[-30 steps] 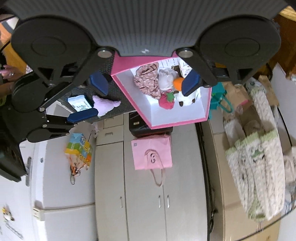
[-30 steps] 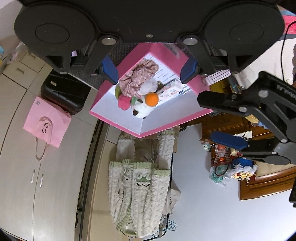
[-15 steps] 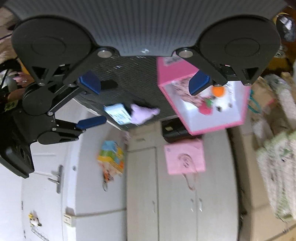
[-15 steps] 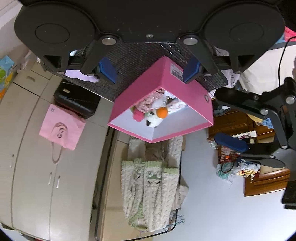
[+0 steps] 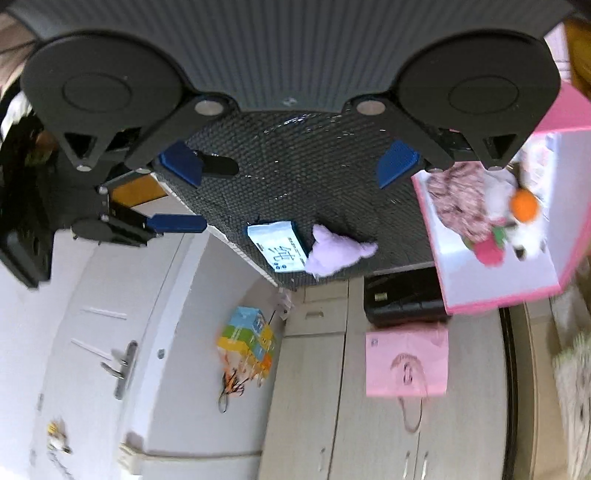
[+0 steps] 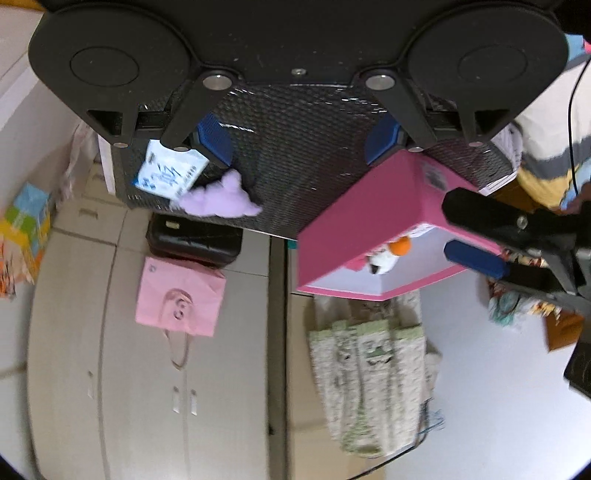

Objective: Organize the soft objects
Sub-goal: 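Move both tools toward the wet-wipes pack beside the lavender plush, then grasp the blue-white wet-wipes pack with the left tool and lift it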

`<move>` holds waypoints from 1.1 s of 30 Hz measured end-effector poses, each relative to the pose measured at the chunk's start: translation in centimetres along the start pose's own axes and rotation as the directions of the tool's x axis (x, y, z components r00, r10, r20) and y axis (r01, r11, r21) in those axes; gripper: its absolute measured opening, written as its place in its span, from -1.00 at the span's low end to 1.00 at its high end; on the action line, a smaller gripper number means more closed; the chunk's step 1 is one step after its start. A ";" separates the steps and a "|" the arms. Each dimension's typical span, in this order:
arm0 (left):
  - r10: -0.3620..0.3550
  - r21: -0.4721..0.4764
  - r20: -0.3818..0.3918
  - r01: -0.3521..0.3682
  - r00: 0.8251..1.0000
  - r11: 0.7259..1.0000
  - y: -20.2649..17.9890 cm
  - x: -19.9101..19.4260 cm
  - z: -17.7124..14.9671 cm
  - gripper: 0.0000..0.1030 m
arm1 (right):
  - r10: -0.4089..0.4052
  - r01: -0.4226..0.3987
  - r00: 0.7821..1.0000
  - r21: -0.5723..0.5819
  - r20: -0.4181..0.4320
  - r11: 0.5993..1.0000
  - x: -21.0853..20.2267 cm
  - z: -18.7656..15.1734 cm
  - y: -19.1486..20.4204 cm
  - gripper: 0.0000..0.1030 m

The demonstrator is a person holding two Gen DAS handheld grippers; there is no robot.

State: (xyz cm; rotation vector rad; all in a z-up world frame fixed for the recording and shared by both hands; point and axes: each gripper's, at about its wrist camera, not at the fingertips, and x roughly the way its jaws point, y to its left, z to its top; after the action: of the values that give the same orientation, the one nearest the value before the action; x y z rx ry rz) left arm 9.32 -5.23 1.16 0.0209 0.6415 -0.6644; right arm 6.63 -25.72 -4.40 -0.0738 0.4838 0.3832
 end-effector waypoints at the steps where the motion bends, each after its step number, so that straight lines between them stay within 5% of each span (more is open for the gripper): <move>1: -0.009 -0.011 -0.010 0.009 1.000 1.000 0.0 1.0 0.2 0.96 | -0.001 0.001 1.000 0.015 0.003 1.000 0.4 -0.4 -0.6 0.61; 14: 0.042 0.016 0.047 -0.043 0.998 0.999 -2.5 9.8 2.1 0.95 | -0.046 0.045 0.999 0.043 0.022 0.998 6.5 -2.6 -7.9 0.61; 23: 0.050 -0.058 0.050 -0.047 0.998 0.997 -2.6 16.3 3.5 0.86 | -0.062 0.061 0.994 -0.016 -0.086 0.998 9.9 -2.6 -12.0 0.61; 28: 0.054 -0.045 -0.013 -0.055 0.998 0.997 -3.1 20.3 3.6 0.77 | -0.022 0.016 0.990 -0.046 -0.140 0.999 12.6 -2.8 -13.6 0.61; 31: 0.075 -0.071 -0.084 -0.081 0.994 0.994 -3.2 22.8 4.1 0.45 | 0.025 -0.030 0.987 -0.032 -0.157 0.999 13.5 -2.7 -14.6 0.61; 33: 0.063 -0.121 -0.112 -0.077 0.992 0.990 -3.0 24.1 4.3 0.43 | 0.048 -0.053 0.988 -0.031 -0.150 0.998 13.7 -2.5 -15.1 0.60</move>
State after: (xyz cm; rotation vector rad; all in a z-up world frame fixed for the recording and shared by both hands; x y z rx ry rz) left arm 24.44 -22.23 -8.37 -0.0372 0.7821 -0.5567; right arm 22.38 -35.41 -13.31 -0.1248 0.6280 0.4378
